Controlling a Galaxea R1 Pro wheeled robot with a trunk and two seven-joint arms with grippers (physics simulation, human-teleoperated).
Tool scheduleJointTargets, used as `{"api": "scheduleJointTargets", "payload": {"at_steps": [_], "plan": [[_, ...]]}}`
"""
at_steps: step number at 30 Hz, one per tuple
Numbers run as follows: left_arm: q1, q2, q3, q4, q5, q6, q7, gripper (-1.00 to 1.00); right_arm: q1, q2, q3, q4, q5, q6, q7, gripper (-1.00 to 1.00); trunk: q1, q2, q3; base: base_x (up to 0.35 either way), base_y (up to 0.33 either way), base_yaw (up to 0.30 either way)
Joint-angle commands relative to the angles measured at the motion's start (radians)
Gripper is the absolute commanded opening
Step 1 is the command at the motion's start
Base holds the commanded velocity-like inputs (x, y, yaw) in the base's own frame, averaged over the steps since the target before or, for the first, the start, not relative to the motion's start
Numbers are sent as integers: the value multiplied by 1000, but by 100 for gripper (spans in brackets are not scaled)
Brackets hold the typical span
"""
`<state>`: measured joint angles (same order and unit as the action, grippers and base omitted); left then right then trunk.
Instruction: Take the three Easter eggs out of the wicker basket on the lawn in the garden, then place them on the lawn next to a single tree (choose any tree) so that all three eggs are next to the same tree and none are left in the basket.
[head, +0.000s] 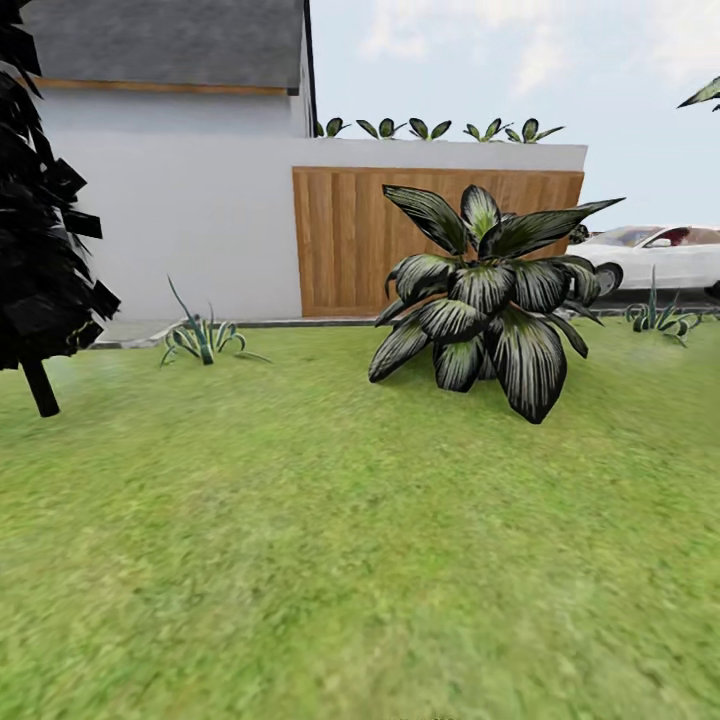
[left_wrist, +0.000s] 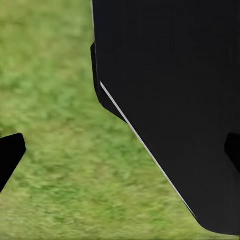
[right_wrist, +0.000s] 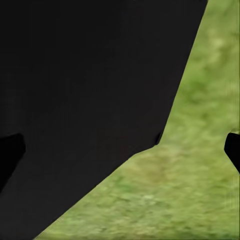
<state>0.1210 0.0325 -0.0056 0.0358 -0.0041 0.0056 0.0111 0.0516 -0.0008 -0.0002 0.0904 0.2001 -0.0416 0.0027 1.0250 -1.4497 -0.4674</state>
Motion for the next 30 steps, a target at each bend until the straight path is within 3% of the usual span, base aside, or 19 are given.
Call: {"api": "scheduleJointTargets", "payload": {"at_steps": [1, 30], "plan": [[0, 0, -1, -1, 0, 1, 1, 100, -1, 0, 0, 2, 5, -4, 0, 100, 0, 0, 0, 0, 0, -300], [0, 0, -1, -1, -1, 1, 1, 100, -1, -1, -3, 2, -7, -9, -3, 100, 0, 0, 0, 0, 0, -300]]}}
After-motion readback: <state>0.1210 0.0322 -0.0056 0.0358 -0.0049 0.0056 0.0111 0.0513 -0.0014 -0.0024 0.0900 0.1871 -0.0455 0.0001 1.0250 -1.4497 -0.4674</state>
